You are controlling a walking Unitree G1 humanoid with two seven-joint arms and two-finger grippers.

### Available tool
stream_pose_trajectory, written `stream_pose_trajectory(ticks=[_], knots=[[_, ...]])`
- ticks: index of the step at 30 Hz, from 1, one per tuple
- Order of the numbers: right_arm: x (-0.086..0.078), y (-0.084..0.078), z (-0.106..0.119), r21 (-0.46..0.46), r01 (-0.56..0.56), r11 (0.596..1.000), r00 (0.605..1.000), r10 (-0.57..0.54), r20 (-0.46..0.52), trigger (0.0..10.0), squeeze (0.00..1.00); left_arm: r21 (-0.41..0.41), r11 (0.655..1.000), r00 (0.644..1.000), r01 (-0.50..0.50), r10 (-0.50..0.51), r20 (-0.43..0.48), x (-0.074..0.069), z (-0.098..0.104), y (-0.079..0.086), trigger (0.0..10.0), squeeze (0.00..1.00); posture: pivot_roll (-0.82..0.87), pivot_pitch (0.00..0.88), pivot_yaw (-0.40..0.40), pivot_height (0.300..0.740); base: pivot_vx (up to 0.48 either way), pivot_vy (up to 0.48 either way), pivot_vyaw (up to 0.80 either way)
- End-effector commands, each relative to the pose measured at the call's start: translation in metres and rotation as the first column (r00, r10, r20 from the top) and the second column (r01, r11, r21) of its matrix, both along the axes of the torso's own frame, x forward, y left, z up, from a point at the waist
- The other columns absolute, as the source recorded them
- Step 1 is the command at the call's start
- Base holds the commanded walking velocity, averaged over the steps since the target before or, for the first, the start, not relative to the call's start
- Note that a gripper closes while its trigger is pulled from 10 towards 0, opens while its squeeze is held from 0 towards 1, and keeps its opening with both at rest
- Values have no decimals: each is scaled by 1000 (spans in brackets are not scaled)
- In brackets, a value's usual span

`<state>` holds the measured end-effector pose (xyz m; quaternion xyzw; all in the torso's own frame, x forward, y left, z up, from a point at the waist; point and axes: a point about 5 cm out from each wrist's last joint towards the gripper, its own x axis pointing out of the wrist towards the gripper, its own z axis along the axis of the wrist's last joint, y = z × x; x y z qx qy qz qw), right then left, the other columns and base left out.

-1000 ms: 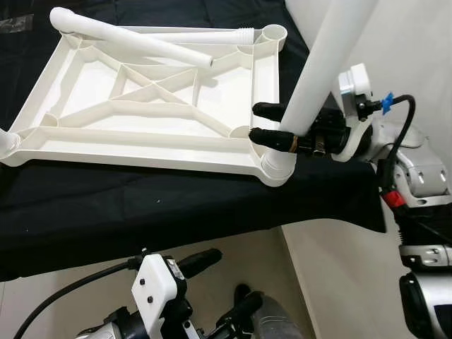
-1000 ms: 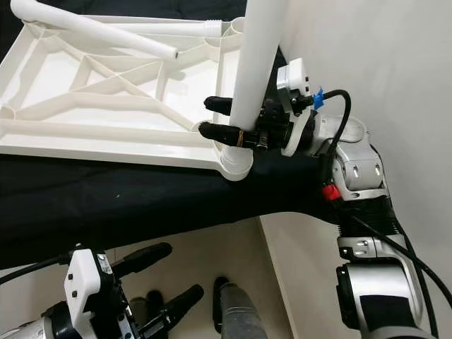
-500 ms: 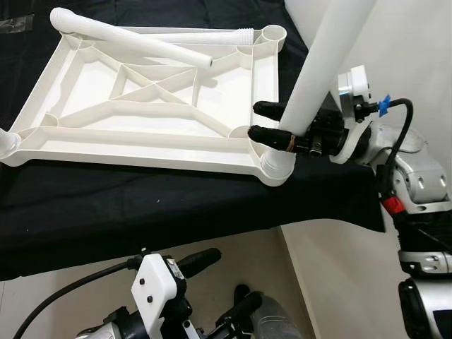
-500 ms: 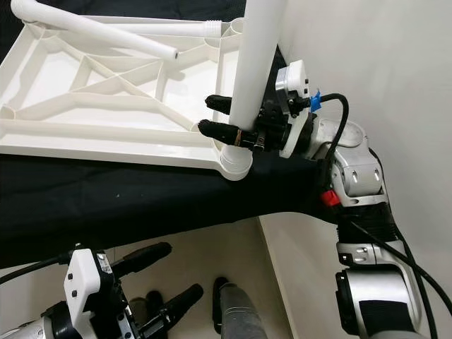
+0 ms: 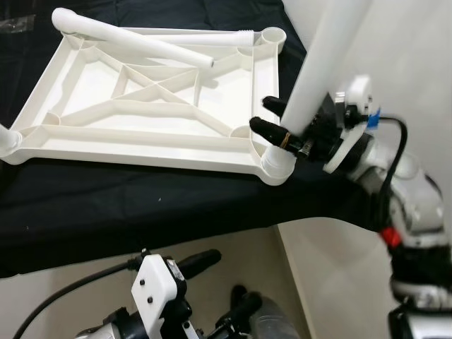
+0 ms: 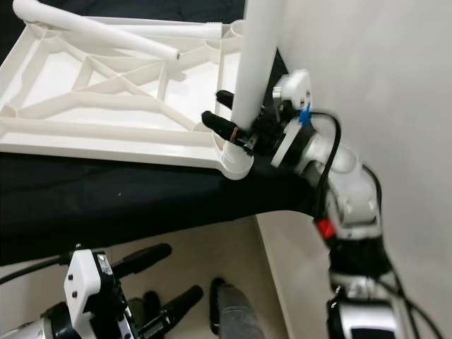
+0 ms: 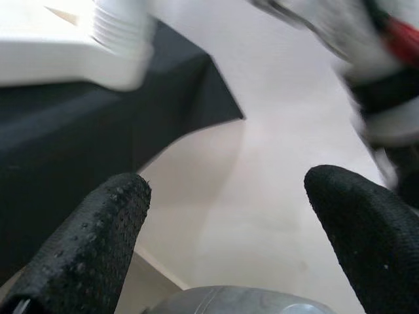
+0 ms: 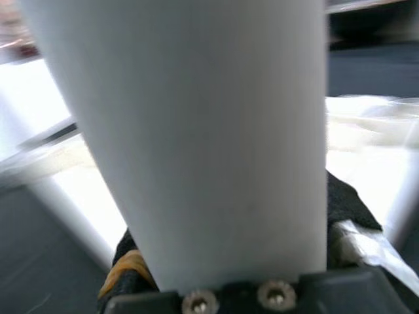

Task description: Building children table

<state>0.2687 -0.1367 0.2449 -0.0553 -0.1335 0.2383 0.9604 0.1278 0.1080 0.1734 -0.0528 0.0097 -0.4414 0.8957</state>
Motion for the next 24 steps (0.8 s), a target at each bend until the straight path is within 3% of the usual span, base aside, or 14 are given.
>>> stream_pose_trajectory(ticks=[1,4,6,8,15,16,17,20,22,23,24], knots=[[-17,4,-58,-113,185,976,926,-212,-312,10000,0,22,1000,1000,5,-4,-11,0,-6,1,10000,0,-59,312,-66,740,0,0,0],[-24,11,-62,-89,236,968,908,-252,-335,10000,0,28,1000,1000,0,0,-8,4,-10,1,10000,0,-79,286,-56,740,0,0,0],[-17,17,-59,-80,219,972,919,-233,-317,10000,0,34,999,1000,-3,3,-7,8,-14,0,10000,0,-74,257,-64,740,0,0,0],[5,21,-55,-62,214,975,928,-223,-298,10000,0,50,998,1000,-28,28,-2,19,-24,2,10000,0,-48,195,-78,740,0,0,0],[18,23,-53,-45,256,966,920,-258,-297,10000,0,96,989,994,-109,106,38,33,-27,8,10000,0,-30,160,-79,740,0,0,0],[18,25,-54,-44,303,952,906,-302,-298,10000,0,114,969,967,-220,201,155,54,-11,22,10000,0,-16,138,-71,740,0,0,0],[18,26,-54,-45,320,946,899,-319,-301,10000,0,101,961,953,-258,236,193,62,-3,27,10000,0,-16,138,-71,740,0,0,0],[21,29,-56,-44,335,941,894,-332,-302,10000,0,-41,937,881,-348,341,328,96,49,47,10000,0,-15,125,-58,740,0,0,0],[21,29,-56,-44,335,941,894,-332,-302,10000,0,-41,937,881,-348,341,328,96,49,47,10000,0,-15,125,-58,740,0,0,0],[22,31,-58,-40,333,942,893,-329,-306,10000,0,-116,939,856,-324,343,387,109,79,50,10000,0,-12,119,-54,740,0,0,0],[22,31,-58,-40,333,942,893,-329,-306,10000,0,-116,939,856,-324,343,387,109,79,50,10000,0,-12,119,-54,740,0,0,0]])
